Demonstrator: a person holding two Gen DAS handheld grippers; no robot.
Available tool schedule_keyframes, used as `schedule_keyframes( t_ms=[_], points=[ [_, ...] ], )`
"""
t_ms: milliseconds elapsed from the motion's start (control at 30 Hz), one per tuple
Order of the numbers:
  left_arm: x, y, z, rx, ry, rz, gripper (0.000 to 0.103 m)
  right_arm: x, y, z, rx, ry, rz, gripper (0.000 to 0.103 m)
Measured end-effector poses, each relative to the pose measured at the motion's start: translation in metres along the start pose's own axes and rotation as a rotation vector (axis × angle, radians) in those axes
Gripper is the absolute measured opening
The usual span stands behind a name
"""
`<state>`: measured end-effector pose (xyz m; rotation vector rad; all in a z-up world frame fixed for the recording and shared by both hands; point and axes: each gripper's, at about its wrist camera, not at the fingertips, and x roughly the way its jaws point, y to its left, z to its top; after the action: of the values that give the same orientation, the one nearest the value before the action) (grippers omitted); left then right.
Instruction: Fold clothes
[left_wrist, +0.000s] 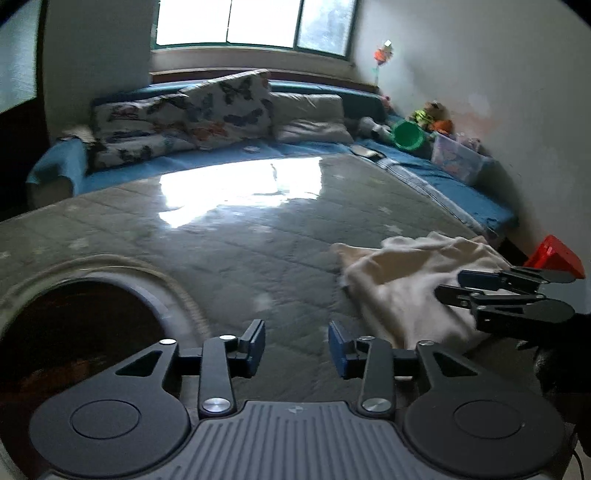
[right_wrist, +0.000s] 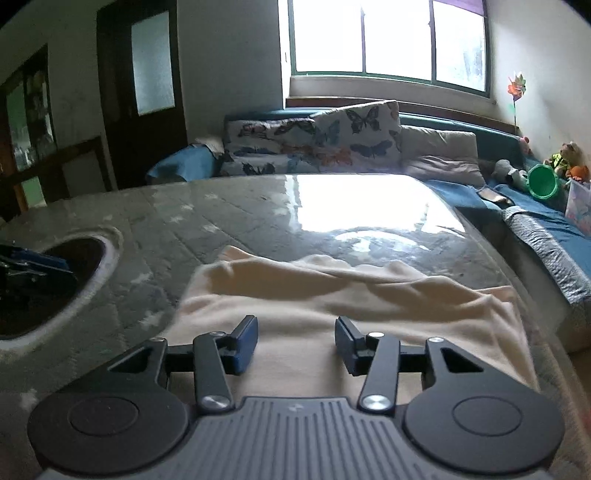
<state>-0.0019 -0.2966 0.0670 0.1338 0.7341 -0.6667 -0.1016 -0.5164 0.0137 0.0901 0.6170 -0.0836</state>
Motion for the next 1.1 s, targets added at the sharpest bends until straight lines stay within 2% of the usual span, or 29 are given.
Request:
schedule_keyframes(
  t_ms=[267,367,433,600,700,833,1100],
  points=[
    [-0.046,0.043,-0.025,-0.062,-0.05,0.123,0.053,-0.015,0.031,-0.009,-0.04,-0.02,0.034,0.049],
    [-0.06,0.058,-0.036,-0.09,-0.061,0.157,0.058,-0.024,0.037,-0.011,-0.047,-0.05,0.02,0.054],
    [-0.068,0.067,-0.043,-0.102,-0.065,0.179,0.06,-0.031,0.031,-0.01,-0.034,-0.069,-0.019,0.055],
    [-0.085,0.088,-0.06,-0.142,-0.074,0.231,0.065,-0.035,-0.004,-0.015,0.057,-0.053,-0.13,0.055],
    [-0.093,0.099,-0.07,-0.177,-0.079,0.25,0.068,-0.04,-0.026,-0.023,0.145,-0.041,-0.156,0.055],
    [-0.101,0.11,-0.08,-0.207,-0.074,0.285,0.068,-0.04,-0.026,-0.032,0.151,-0.032,-0.158,0.057],
    [-0.114,0.123,-0.094,-0.249,-0.069,0.335,0.071,-0.04,0.008,-0.032,0.052,-0.048,-0.112,0.066]
  ],
)
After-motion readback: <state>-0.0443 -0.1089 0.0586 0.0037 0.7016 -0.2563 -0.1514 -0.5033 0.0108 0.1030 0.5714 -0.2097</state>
